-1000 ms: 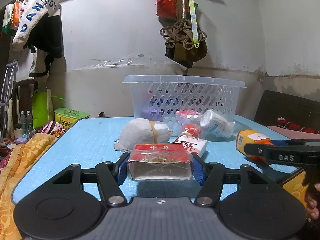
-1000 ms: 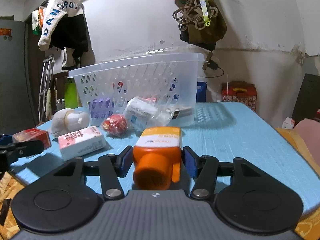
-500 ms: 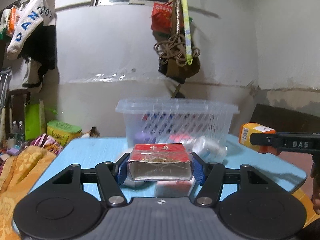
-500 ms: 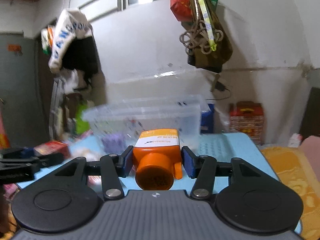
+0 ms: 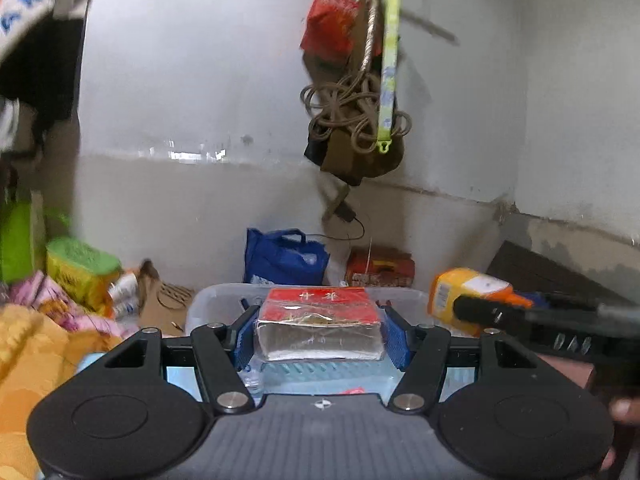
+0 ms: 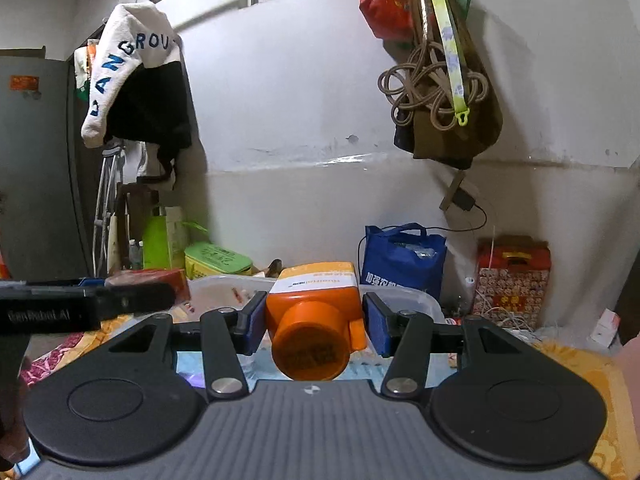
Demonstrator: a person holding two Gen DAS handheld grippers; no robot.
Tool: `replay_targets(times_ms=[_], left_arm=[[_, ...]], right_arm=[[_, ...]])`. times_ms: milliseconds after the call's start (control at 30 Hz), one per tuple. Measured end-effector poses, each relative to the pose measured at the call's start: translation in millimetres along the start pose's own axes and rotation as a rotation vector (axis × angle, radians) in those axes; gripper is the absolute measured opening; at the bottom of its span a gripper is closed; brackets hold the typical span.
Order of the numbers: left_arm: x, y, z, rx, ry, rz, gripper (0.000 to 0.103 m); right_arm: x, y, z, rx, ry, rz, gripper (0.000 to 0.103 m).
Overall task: Organize objects
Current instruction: 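Open both tools to drop the items into the basket, then grasp the wrapped white roll with the right tool while the left grips the pink tissue pack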
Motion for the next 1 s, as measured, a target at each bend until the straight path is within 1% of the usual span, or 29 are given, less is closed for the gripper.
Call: replay_targets(times_ms=[33,67,100,133,167,200,267,300,367,433,500,567,633,700,800,867,933,1000], left_arm=[[-1.7,-7.7,1.4,0.022,0.020,0.002,0.077],[-2.7,-16.7,2.1,0.053,0.039,0.016,0.093],[-2.5,-25.0,2.6,0.068,0.059,0.036,0.097],[-0.1,-28.5,3.9,0.054,0.072,0.050,0.097],[2.1,-28.2,4.5,0.035,0.070,0.052,0.097],[3.8,-22.8,3.6,0.020,0.053,0.032,0.097],[7.5,-0.7,-1.2,-0.011,0.006,-0.039,0.097],[10.7,12.0,-4.0,-0.015,-0.012,-0.066,0.097],[21.9,36.2,-11.0,-0.008,-0.034,-0.074,0.097],[42.7,59.4,-17.5,0.017,-0.052,-0.070,0.097],[71.3,80.0,-18.9,0.030,-0.049,-0.040,0.097],[100.2,91.7,-14.0,0.067,-0.003,0.001,0.097],[124.5,92.0,-5.1,0.069,0.057,0.050,0.097],[138.2,84.3,-0.9,0.053,0.065,0.092,0.097],[147.2,75.5,-4.6,0.035,0.017,0.122,0.097],[149.6,70.0,-9.7,0.023,-0.026,0.133,0.097],[152.8,63.1,-13.2,0.004,-0.062,0.155,0.097],[157.3,58.3,-13.5,-0.001,-0.076,0.180,0.097]], right_arm=[[0.8,-6.2,-2.0,-0.002,-0.003,0.003,0.063],[1.9,-9.5,-4.0,-0.003,-0.002,0.003,0.072],[1.8,-10.7,-5.1,0.017,0.004,0.001,0.087],[1.4,-4.5,-7.6,0.039,0.008,-0.016,0.093],[1.0,4.8,-9.8,0.049,0.004,-0.047,0.096],[0.8,15.4,-12.4,0.044,-0.007,-0.077,0.103],[3.7,37.9,-15.1,0.033,-0.036,-0.120,0.103],[8.8,49.5,-15.8,0.025,-0.050,-0.123,0.103],[23.1,71.3,-16.4,-0.006,-0.068,-0.131,0.103],[45.4,89.1,-14.8,-0.016,-0.071,-0.130,0.103],[68.3,88.5,-12.5,-0.010,-0.051,-0.065,0.103],[88.3,77.4,-9.3,0.010,-0.044,0.021,0.103],[101.7,63.6,-6.6,0.010,-0.056,0.087,0.103],[107.7,55.1,-4.2,0.007,-0.083,0.113,0.103],[111.0,35.7,0.9,0.010,-0.099,0.154,0.103],[117.7,26.6,-2.5,0.017,-0.145,0.189,0.103],[122.8,18.5,-5.0,-0.002,-0.199,0.227,0.103],[124.9,14.7,-6.6,0.000,-0.225,0.249,0.103]])
Point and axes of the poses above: each gripper's, at about its wrist camera, not at the fingertips, and y roughly against the way its jaws point, z to its left, x to its underside, the point moved 3 cm from there along -y, roughly the way its jaws point, and after that the axes turned 4 degrees about -z, right-handed, at the moved point
